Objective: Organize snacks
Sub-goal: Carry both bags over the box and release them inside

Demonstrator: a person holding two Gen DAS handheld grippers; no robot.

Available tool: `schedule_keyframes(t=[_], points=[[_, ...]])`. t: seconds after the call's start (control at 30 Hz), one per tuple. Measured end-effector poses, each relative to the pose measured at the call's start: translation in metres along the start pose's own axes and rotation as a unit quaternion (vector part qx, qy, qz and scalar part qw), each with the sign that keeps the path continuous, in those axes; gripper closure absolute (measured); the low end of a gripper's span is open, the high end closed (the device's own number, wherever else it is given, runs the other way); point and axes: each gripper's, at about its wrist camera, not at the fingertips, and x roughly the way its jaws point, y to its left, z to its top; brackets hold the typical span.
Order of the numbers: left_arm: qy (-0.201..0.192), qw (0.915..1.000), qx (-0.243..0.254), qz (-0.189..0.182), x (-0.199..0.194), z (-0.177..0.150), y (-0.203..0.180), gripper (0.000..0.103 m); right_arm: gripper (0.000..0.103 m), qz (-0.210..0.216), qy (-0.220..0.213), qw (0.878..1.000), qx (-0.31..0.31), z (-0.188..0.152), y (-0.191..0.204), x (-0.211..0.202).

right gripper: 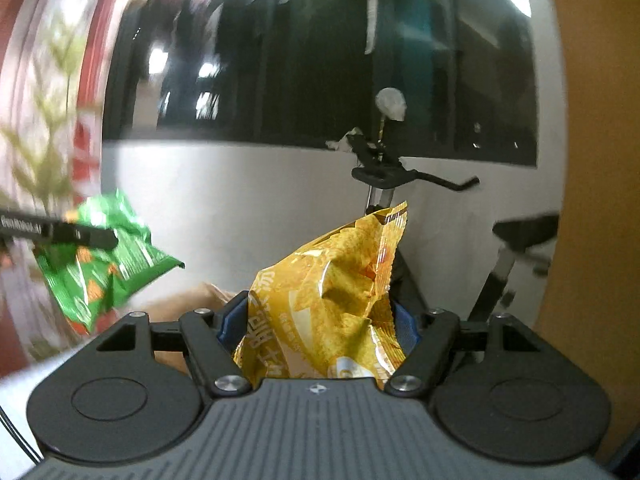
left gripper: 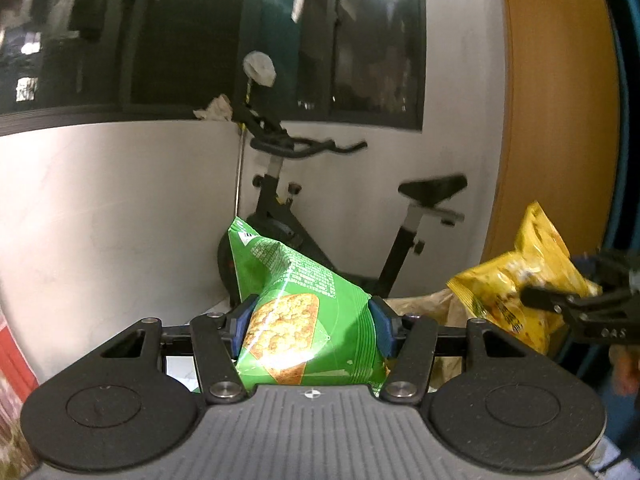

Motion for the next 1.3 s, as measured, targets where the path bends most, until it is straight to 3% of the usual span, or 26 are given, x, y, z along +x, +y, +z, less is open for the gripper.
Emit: schedule_keyframes(t=[0.17,0.43,0.6,0.7,1.0,1.03,1.13,1.3], points=[[0.032,0.9995,-0.001,0.003,0.038,-0.008,-0.002,0.042,0.030,-0.004,0.032,0.999,-0.038,-0.006,0.002,0.042],[0.060,0.9977,0.017,0.025,0.081,-0.014,0.000,0.041,0.030,0.035,0.050,0.998,0.024,-0.026,0.020,0.079],[0.075,0.9965,0.016,0.034,0.089,-0.023,0.003,0.040,0.027,0.042,0.074,0.994,0.069,-0.034,0.029,0.101],[0.081,0.9962,-0.014,0.030,0.093,-0.027,0.010,0.025,0.021,0.042,0.088,0.993,0.072,-0.036,0.029,0.105],[0.073,0.9970,-0.019,0.022,0.070,-0.028,0.013,0.026,0.021,0.054,0.068,0.991,0.099,-0.029,0.018,0.082],[0.069,0.9972,-0.020,0.023,0.065,-0.026,0.013,0.026,0.022,0.059,0.065,0.991,0.100,-0.027,0.018,0.080],[0.060,0.9978,-0.020,0.023,0.054,-0.023,0.014,0.026,0.040,0.062,0.071,0.991,0.096,-0.023,0.020,0.075],[0.056,0.9980,-0.018,0.023,0.039,-0.025,0.015,0.026,0.047,0.028,0.087,0.991,0.095,-0.025,0.026,0.070]])
